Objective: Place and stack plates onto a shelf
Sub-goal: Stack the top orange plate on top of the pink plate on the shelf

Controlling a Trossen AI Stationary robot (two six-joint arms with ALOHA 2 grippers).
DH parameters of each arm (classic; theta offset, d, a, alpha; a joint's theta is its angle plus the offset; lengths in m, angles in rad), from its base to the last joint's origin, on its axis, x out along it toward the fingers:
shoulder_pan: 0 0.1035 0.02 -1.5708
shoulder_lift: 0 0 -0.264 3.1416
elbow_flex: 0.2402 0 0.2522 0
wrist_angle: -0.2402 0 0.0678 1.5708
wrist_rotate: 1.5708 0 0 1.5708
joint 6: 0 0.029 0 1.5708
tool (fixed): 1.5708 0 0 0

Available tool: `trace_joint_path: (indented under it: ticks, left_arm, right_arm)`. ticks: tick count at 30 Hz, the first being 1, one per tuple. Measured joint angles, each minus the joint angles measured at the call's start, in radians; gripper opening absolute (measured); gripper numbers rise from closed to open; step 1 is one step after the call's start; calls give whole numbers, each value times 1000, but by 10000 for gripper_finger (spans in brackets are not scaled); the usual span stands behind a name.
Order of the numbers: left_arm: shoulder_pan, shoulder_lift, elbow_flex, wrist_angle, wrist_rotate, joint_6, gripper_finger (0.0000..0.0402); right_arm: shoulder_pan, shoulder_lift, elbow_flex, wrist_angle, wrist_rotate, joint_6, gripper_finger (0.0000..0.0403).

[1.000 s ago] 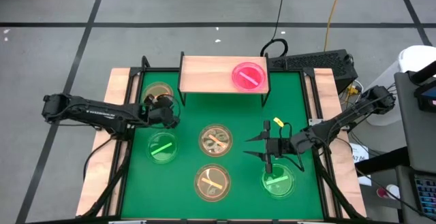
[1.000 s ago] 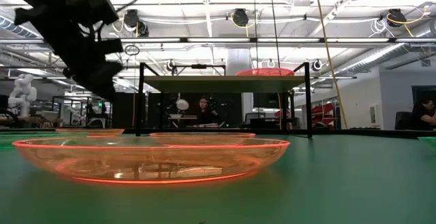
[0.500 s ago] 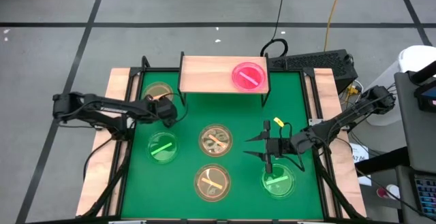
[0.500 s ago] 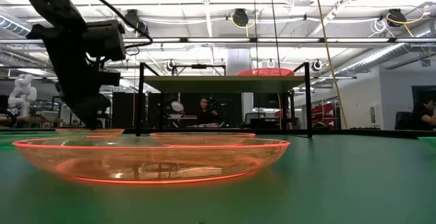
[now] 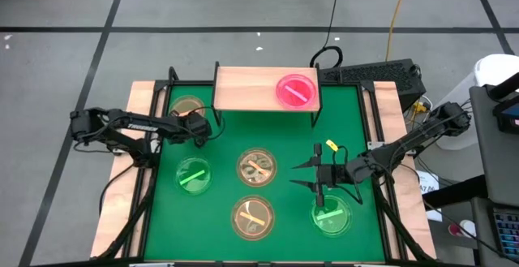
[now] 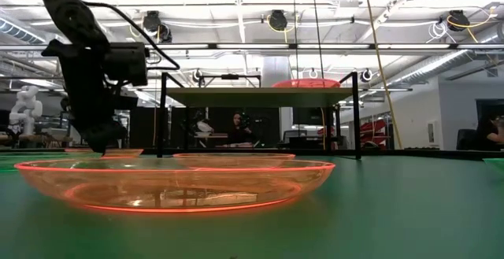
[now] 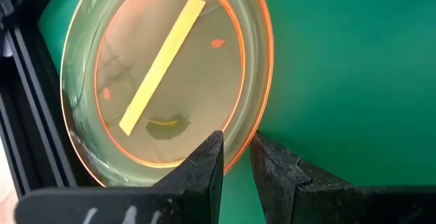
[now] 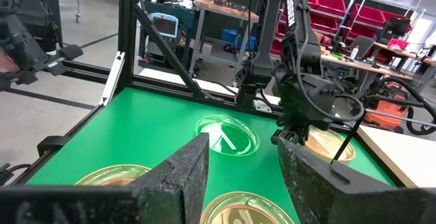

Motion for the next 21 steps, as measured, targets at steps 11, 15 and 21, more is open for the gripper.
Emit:
trace_joint_path:
  ticks: [11, 15, 21]
  left_arm:
    - [7, 21, 2, 3, 27, -3, 30]
    - [3, 21, 2, 5, 33, -6, 7]
    - [-26, 2, 0, -8, 45, -28, 5]
  right_arm:
    - [0, 0, 0, -4, 0, 7, 155]
    - [0, 0, 0, -5, 0, 7, 155]
    - [0, 0, 0, -5, 0, 6, 155]
